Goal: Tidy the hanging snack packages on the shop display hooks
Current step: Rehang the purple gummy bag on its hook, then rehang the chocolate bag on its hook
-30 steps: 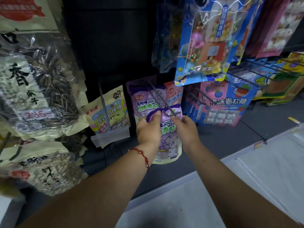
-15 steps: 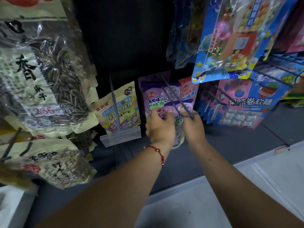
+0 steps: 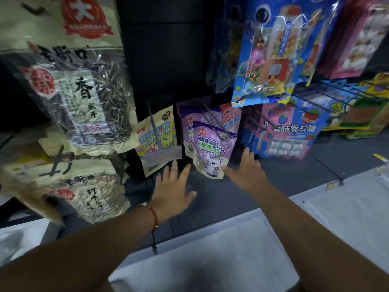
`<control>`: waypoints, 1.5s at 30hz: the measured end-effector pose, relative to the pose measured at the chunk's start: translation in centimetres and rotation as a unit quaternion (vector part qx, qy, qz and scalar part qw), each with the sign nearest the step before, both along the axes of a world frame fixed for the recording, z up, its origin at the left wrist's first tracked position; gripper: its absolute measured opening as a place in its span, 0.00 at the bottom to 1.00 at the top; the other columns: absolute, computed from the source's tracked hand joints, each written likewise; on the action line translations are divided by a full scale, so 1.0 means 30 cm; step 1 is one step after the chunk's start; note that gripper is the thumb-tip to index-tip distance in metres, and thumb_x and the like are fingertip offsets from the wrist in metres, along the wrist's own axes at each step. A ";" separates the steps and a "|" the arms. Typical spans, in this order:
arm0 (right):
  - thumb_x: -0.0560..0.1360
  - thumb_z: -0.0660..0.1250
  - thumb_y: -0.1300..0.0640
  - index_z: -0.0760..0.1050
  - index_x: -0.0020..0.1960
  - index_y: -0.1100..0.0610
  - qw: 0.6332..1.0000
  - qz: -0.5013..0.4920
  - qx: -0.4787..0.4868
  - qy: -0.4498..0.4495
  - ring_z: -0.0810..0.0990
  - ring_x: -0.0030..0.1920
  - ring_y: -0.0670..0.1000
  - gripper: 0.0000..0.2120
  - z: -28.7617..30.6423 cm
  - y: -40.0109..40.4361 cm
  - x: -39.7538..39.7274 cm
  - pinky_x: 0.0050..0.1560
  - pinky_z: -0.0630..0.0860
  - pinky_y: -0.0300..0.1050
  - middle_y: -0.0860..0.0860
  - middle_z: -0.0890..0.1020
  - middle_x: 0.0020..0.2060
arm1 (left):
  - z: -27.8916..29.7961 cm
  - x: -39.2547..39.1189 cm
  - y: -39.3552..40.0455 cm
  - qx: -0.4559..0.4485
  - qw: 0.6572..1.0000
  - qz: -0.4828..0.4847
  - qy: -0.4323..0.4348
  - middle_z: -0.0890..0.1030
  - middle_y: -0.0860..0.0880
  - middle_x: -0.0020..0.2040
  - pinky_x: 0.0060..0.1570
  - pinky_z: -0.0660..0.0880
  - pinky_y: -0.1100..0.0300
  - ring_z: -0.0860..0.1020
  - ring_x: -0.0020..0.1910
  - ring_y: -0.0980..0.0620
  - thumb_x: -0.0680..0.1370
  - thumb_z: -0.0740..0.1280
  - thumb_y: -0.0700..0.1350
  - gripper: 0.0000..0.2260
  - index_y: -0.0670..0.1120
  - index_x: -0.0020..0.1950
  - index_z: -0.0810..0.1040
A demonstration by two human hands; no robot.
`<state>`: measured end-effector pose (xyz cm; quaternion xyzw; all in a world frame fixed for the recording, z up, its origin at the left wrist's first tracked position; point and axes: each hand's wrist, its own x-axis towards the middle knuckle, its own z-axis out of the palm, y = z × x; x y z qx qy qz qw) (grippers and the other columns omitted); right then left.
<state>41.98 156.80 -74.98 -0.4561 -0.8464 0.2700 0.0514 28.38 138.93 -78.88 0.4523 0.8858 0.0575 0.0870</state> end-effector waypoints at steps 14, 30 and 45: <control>0.78 0.57 0.33 0.40 0.82 0.51 0.920 0.268 0.141 -0.249 0.45 0.80 0.62 0.43 0.144 -0.606 -0.087 0.77 0.46 0.61 0.55 0.44 0.81 | 0.131 -0.047 -0.599 -0.032 0.984 -0.059 0.164 0.40 0.40 0.82 0.77 0.47 0.39 0.46 0.80 0.35 0.79 0.56 0.67 0.40 0.54 0.81 0.36; 0.80 0.61 0.38 0.37 0.81 0.49 0.820 0.542 0.129 -0.132 0.39 0.80 0.59 0.43 0.221 -1.175 -0.386 0.77 0.42 0.59 0.53 0.38 0.80 | 0.309 -0.072 -1.493 -0.117 0.959 0.209 0.152 0.52 0.38 0.81 0.73 0.60 0.44 0.59 0.78 0.36 0.77 0.61 0.66 0.39 0.53 0.82 0.48; 0.80 0.60 0.39 0.39 0.81 0.49 0.792 0.565 0.174 -0.151 0.43 0.80 0.60 0.41 0.102 -1.641 -0.632 0.78 0.45 0.57 0.54 0.39 0.81 | 0.218 -0.218 -1.844 -0.026 0.942 0.323 0.086 0.50 0.44 0.82 0.76 0.55 0.43 0.55 0.79 0.41 0.81 0.59 0.62 0.35 0.56 0.82 0.45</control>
